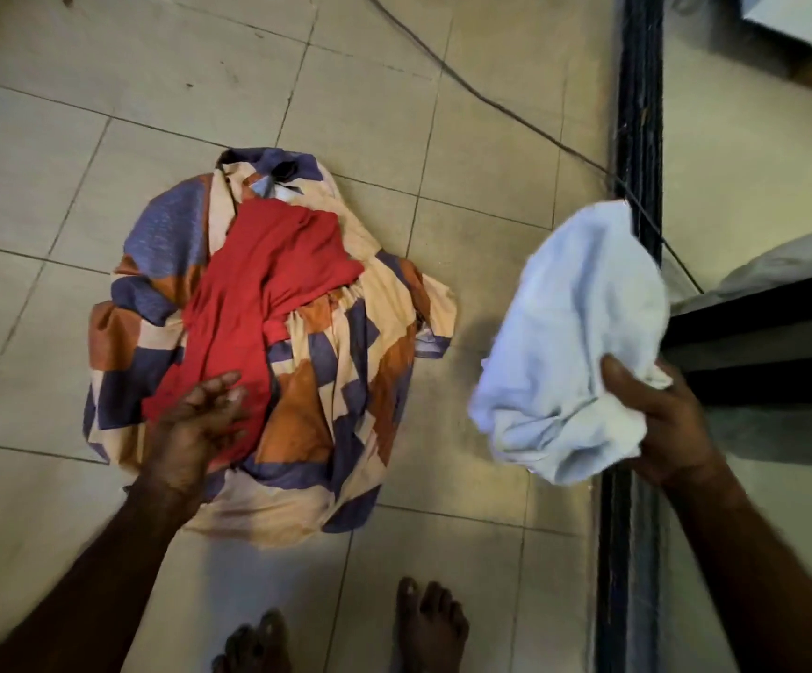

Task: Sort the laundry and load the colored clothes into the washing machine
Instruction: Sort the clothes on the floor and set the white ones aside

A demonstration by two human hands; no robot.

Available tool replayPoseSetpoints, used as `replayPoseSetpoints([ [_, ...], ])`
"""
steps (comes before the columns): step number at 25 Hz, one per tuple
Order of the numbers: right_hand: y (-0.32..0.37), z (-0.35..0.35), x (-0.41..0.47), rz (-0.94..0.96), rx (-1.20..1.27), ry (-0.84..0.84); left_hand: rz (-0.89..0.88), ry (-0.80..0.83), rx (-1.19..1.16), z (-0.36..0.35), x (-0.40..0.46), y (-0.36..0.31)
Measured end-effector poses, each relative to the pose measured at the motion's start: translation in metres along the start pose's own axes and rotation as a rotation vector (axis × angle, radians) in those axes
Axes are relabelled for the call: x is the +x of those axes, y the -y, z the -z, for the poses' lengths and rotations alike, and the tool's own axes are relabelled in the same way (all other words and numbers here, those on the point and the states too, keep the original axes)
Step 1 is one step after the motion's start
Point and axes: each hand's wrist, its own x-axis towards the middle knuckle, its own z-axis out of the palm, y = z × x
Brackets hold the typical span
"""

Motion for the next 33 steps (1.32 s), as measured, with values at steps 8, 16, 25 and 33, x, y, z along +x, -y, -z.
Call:
replayPoseSetpoints([
  [8,-0.099,0.084,-0.006,-0.221,-0.650,-0.783,-0.006,-0.207,0.871,0.021,0.056,0.061],
  [16,-0.161,-0.098,-0.029,-0.075,-0.741,-0.147,0.192,-0.345,0.542,0.025,0.094,0.068],
  [25,-0.123,-0.272,0.029,-0.009,-0.750,0.584,-0.020,-0.175,0.728,0.044,0.087,0.049],
  [33,-0.110,-0.332,0.062,-0.191,-0.351,0.411,-0.200,0.069,-0.192,0.057,0.018,-0.034],
])
